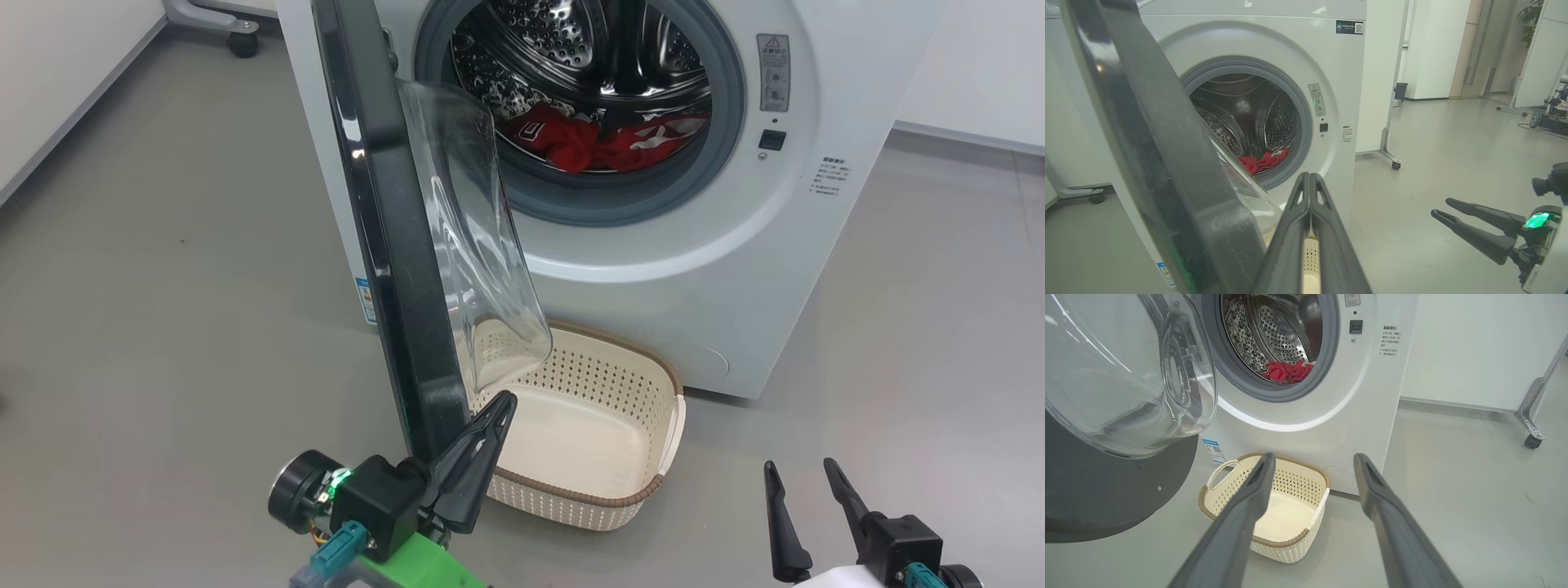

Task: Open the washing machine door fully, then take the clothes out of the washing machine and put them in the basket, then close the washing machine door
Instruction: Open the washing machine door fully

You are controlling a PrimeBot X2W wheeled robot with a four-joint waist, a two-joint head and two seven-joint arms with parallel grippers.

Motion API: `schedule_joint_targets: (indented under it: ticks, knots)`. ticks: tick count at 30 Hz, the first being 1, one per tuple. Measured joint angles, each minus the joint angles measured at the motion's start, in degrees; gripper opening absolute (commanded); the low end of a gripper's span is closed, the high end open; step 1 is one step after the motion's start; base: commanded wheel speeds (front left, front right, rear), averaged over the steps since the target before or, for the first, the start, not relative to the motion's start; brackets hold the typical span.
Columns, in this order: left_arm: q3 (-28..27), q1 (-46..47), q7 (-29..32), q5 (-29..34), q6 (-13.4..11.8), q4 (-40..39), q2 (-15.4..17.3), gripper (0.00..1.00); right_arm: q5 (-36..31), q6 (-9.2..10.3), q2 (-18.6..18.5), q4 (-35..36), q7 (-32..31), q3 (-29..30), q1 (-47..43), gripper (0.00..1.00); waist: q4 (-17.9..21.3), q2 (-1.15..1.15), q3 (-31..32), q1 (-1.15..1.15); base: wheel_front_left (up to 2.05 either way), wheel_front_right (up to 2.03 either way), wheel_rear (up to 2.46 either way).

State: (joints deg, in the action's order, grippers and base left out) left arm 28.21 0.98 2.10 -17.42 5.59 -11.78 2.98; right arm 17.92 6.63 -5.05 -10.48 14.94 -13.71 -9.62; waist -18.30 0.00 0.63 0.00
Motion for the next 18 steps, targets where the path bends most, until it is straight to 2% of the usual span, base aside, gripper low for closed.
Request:
schedule_joint_targets:
  ticks: [18]
  knots:
    - [-1.9, -1.4, 3.9, -0.1, -2.4, -0.4, 1.0, 0.0, -0.4, -0.45, 0.1, -0.1, 0.0, 0.5, 0.0, 1.0, 0.0, 0.0, -0.9, 0.0, 0.0, 0.0, 0.0]
